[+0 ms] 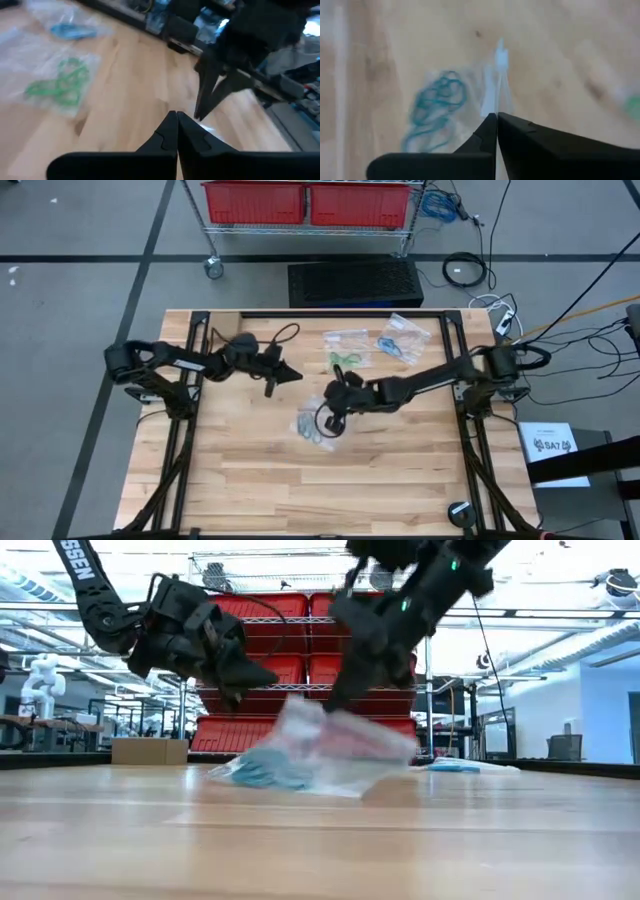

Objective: Sort rubber bands
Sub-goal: Close the transparent zip bag

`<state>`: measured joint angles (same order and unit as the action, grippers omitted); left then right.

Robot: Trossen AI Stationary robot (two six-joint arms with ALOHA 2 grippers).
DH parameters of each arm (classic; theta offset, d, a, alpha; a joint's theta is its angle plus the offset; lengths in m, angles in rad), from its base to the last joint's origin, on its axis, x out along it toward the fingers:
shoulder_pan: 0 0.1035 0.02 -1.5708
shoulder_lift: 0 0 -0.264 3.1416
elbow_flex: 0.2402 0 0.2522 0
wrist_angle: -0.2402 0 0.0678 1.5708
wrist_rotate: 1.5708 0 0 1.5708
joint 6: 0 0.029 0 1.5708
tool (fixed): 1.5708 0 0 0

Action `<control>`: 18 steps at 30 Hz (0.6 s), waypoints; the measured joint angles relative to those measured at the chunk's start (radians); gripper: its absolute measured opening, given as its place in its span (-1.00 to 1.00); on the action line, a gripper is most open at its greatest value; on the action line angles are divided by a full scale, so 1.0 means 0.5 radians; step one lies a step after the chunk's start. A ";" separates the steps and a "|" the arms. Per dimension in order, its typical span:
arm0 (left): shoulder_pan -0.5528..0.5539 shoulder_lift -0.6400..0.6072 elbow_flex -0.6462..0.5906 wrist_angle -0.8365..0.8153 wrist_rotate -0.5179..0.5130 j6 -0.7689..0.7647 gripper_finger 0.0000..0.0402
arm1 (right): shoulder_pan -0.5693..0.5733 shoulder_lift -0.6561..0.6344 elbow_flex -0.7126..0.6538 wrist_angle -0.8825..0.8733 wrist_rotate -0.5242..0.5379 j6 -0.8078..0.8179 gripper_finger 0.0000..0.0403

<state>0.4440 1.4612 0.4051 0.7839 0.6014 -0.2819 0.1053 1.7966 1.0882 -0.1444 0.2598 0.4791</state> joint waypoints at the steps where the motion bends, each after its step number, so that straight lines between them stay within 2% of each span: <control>1: 0.014 -0.016 0.000 0.016 0.045 0.000 -0.99 | -0.012 -0.049 0.000 -0.005 0.000 -0.080 -1.00; 7: -0.048 -0.035 0.003 0.038 0.101 0.000 -0.94 | -0.083 -0.302 0.002 -0.114 0.000 -0.421 -1.00; 14: -0.216 -0.035 0.081 0.040 0.103 -0.001 -0.54 | -0.134 -0.392 0.003 -0.139 -0.008 -0.585 -1.00; 18: -0.231 -0.035 0.142 0.049 0.041 0.004 -0.36 | -0.129 -0.392 0.003 -0.165 -0.009 -0.613 -1.00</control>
<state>0.3286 1.4437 0.4760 0.8085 0.6221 -0.2799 0.0407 1.6008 1.0897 -0.2268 0.2552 0.1727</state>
